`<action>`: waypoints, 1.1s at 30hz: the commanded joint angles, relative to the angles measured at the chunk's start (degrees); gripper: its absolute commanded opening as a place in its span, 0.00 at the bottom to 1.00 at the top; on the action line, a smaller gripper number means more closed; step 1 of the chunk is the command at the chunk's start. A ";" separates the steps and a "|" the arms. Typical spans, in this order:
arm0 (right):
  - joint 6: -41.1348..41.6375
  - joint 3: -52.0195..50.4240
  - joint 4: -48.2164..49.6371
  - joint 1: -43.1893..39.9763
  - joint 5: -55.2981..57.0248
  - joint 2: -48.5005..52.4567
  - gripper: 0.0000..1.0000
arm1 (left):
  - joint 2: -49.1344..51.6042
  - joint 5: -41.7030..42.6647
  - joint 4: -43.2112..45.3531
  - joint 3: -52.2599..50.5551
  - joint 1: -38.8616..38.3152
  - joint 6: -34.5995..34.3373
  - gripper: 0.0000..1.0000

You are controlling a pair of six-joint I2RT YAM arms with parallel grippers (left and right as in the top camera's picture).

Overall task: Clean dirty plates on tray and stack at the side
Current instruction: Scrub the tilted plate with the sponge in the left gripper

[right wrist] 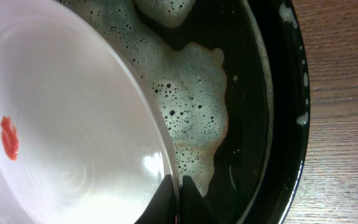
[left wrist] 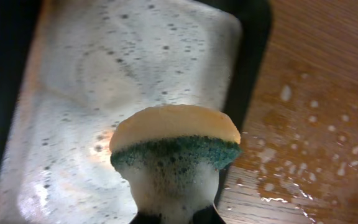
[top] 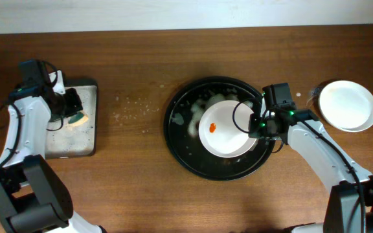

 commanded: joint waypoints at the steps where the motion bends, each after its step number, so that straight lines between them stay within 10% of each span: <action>1: -0.42 1.14 -0.02 0.37 0.63 -1.46 0.04 | -0.13 5.01 -0.24 0.33 -0.70 1.97 0.00; 7: -0.39 1.14 -0.02 0.37 0.63 -1.46 0.04 | -3.82 34.93 3.80 0.48 -7.43 0.48 0.00; 17: -0.37 1.14 -3.28 0.37 3.32 -1.44 0.04 | -1.55 17.77 17.81 0.48 -44.54 -3.26 0.00; 33: -0.33 1.14 -3.32 1.14 3.65 -1.46 0.04 | 17.59 24.20 25.92 0.46 -54.51 -17.86 0.00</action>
